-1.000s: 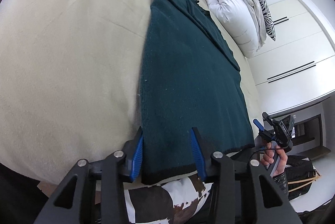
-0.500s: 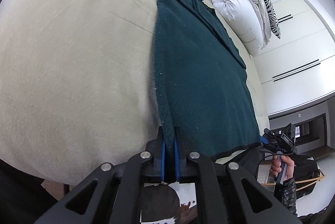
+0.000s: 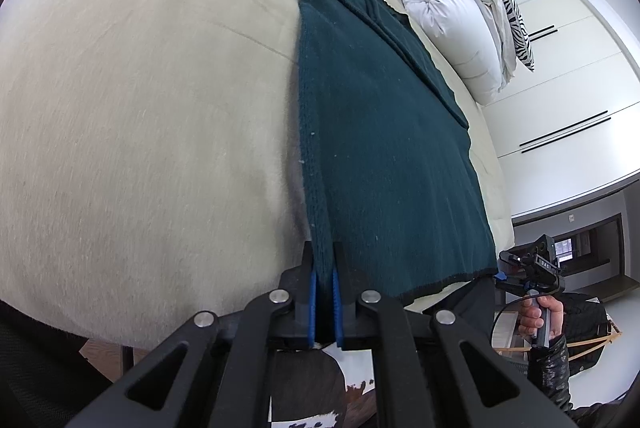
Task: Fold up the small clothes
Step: 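Grasp the hem with both grippers and lift it toward the collar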
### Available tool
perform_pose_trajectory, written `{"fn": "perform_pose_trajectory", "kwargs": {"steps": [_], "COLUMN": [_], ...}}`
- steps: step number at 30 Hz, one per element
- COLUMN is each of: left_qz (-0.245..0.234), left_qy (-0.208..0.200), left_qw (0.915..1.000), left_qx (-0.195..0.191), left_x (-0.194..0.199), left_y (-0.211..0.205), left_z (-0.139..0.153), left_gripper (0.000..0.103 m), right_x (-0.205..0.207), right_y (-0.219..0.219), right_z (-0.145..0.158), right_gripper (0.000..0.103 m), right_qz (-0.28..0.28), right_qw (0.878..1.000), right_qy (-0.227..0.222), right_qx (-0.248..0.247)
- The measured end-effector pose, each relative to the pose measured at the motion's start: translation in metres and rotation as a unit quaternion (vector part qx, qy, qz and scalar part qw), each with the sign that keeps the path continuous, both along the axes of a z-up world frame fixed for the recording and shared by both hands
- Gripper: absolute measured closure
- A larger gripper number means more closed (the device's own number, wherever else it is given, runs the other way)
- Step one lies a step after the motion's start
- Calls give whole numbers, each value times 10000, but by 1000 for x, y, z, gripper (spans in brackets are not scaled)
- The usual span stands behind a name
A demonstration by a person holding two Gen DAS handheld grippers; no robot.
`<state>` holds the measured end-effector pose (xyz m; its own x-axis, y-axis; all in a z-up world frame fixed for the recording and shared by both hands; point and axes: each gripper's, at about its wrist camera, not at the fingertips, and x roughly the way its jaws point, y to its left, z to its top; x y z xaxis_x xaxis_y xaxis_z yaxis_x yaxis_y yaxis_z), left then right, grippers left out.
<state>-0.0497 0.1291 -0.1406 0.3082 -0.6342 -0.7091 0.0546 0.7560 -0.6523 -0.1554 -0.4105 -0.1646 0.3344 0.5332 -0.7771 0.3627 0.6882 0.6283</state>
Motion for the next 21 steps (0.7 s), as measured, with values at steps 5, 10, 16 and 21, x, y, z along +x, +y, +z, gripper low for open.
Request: {"fn": "perform_pose_trajectory", "kwargs": {"steps": [5, 10, 16, 21], "left_qz": [42, 36, 27, 152], "left_qy": [1, -4, -113, -248], "left_qw": [10000, 10000, 9999, 9995], "left_qx": [-66, -55, 68, -111], "left_x": [0, -1, -3, 0], "left_y": [1, 2, 2, 7], "left_z": [0, 1, 9, 21], "left_gripper": [95, 95, 95, 96], "right_x": [-4, -12, -19, -16], "right_y": [-3, -12, -11, -9], "right_z": [-12, -18, -17, 4], "right_gripper": [52, 73, 96, 97], "right_qz": [-174, -287, -351, -292], "right_qw": [9992, 9985, 9981, 9965], "right_qy": [-77, -136, -326, -708], "right_qx": [343, 441, 398, 321]}}
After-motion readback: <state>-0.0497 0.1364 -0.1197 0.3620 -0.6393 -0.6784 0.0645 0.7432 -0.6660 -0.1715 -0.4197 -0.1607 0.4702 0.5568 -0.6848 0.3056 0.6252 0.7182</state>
